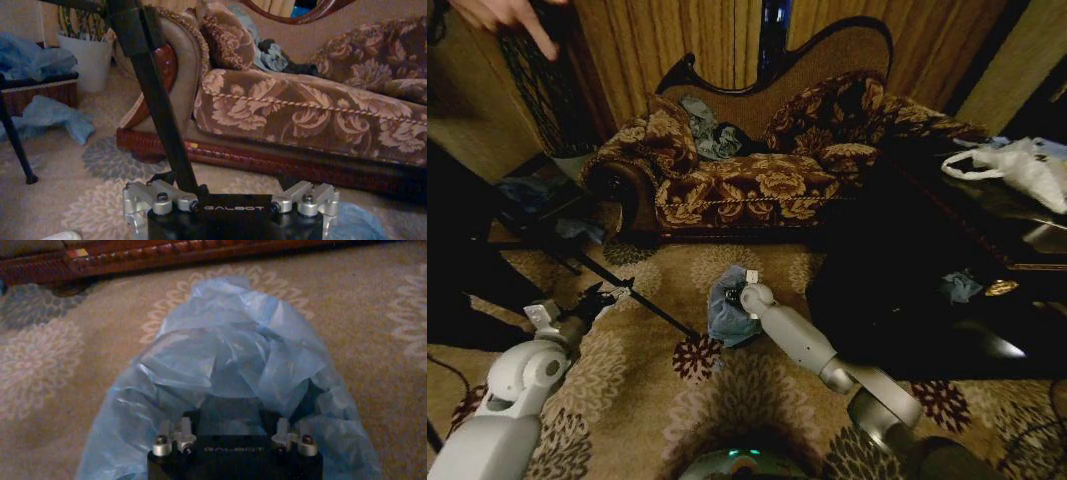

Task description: Place a garbage bag over the trash bin.

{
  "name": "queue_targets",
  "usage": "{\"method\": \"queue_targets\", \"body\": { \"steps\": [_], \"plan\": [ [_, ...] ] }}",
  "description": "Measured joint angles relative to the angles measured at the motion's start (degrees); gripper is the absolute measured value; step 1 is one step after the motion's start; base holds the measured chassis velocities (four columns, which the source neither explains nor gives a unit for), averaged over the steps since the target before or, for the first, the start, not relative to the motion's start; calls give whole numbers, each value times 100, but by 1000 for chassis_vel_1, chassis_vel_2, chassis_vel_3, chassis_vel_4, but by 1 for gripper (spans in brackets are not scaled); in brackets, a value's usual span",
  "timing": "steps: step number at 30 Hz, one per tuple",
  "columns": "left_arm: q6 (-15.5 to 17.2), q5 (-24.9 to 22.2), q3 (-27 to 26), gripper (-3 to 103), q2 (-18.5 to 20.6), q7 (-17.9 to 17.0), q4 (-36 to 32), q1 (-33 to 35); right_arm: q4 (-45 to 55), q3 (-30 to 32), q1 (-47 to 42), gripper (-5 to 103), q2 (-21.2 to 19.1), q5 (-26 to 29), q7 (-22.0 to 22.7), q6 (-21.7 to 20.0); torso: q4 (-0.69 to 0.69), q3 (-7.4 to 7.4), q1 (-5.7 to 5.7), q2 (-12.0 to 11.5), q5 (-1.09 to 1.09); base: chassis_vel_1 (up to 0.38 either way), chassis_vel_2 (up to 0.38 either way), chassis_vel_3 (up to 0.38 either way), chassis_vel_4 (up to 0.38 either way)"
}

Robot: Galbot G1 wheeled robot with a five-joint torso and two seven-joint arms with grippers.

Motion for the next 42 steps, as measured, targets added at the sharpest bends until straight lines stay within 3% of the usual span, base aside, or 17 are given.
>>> {"method": "queue_targets", "body": {
  "steps": [4,7,13,18,27,39,41,42],
  "plan": [
    [-28,50,9,100,-29,8,-47,29,-246,7,-17,47,102,-234,-180,81,0,0,0,0,0,0,0,0,0],
    [-49,95,9,100,-55,12,-91,51,-558,0,-92,31,217,-547,-328,217,0,0,0,0,0,0,0,0,0],
    [-70,176,37,100,-137,13,-110,56,-822,-83,-116,24,300,-666,-361,254,0,0,0,0,0,0,0,0,0],
    [-133,256,126,100,-246,13,-115,33,-1083,-159,-112,30,370,-667,-282,284,0,0,0,0,0,0,0,0,0],
    [-229,327,153,100,-396,13,-78,-13,-1204,-297,-116,28,486,-561,-186,236,0,0,0,0,1,0,0,0,0],
    [-344,416,75,100,-501,76,-65,62,-1750,-45,-111,29,501,-944,-374,368,-1,1,1,0,0,0,0,0,0],
    [-346,427,85,100,-513,79,-65,45,-1353,-46,-251,43,502,-838,-268,312,-1,0,1,0,0,0,0,0,0],
    [-347,437,98,100,-516,80,-65,34,-1212,-67,-286,43,502,-800,-214,309,0,0,0,1,1,0,0,0,0]
  ]
}}
